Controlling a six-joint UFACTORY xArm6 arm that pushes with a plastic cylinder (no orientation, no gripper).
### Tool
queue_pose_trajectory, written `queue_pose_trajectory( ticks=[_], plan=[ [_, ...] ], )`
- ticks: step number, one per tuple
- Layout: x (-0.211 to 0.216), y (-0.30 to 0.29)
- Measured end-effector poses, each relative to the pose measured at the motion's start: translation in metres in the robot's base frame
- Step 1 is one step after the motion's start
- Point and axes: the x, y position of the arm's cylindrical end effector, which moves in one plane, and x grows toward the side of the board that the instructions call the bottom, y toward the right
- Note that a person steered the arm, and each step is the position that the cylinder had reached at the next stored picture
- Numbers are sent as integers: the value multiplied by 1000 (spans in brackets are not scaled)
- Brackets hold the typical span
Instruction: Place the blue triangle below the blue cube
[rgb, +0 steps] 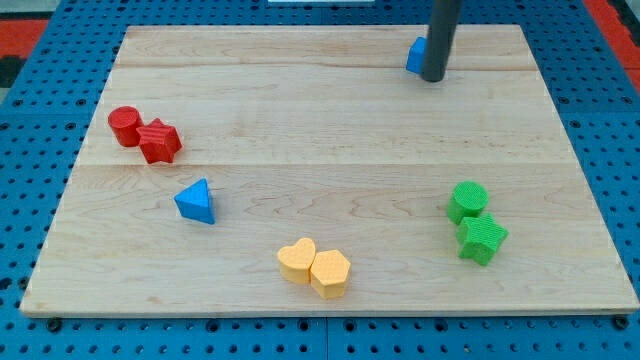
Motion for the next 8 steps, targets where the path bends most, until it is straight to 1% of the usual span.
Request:
queue_pose_trajectory(
  ticks=[1,2,3,4,5,6,7,8],
  plan=[
    [-9,23],
    [4,-49],
    [60,-140],
    [159,-169],
    [239,-188],
    [236,-273],
    [226,-286],
    [217,-335]
  ],
)
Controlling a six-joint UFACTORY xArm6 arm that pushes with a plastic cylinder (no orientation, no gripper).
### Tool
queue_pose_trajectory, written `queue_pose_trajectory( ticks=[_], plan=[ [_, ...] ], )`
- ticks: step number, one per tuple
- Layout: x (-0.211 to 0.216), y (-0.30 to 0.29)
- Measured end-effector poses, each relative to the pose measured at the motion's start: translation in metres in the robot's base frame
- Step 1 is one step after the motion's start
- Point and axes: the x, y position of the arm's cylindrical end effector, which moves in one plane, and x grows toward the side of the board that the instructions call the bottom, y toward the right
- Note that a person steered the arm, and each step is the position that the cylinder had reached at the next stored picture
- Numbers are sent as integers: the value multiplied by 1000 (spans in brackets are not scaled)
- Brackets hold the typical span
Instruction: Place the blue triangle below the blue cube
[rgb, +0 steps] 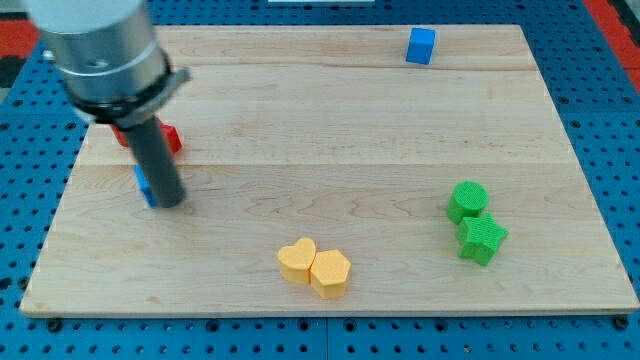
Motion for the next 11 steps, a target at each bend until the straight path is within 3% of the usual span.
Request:
queue_pose_trajectory(
  ticks=[1,2,3,4,5,6,7,8,9,10,11],
  plan=[
    [63,-21],
    [26,-89],
    [20,-13],
    [0,-20],
    [15,-39],
    [-58,-41],
    [-47,47],
    [-47,83],
    [-35,24],
    [8,15],
    [0,85]
  ],
)
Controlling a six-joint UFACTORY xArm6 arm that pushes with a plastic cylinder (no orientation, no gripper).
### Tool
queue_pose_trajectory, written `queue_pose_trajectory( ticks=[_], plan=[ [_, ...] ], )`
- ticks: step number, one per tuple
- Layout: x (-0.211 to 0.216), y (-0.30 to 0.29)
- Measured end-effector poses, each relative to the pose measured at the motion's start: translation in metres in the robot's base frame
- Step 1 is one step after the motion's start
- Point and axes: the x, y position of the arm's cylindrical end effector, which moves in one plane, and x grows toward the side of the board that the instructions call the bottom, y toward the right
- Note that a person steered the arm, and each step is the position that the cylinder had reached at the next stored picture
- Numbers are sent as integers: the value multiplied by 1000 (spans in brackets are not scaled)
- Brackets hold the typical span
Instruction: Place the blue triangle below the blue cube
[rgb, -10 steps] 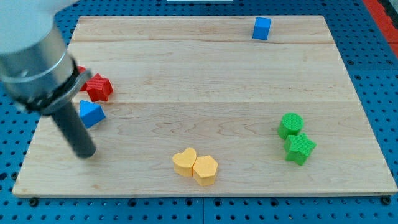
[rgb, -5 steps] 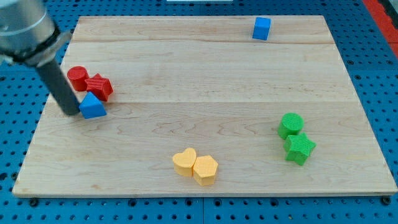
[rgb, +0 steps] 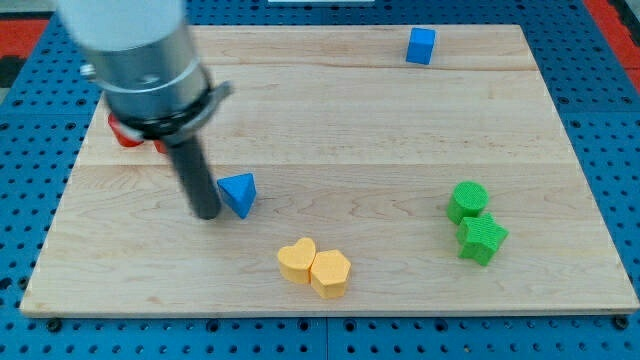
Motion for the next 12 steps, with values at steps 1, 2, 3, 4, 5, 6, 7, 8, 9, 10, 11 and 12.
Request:
queue_pose_trajectory(
  ticks=[1,2,3,4,5,6,7,8,9,10,11,12],
  plan=[
    [-45,67],
    [-51,133],
    [-111,139],
    [-172,149],
    [-195,79],
    [-203,100],
    [-199,138],
    [-214,181],
    [-220,227],
    [-194,215],
    [-188,202],
    [-188,209]
  ],
)
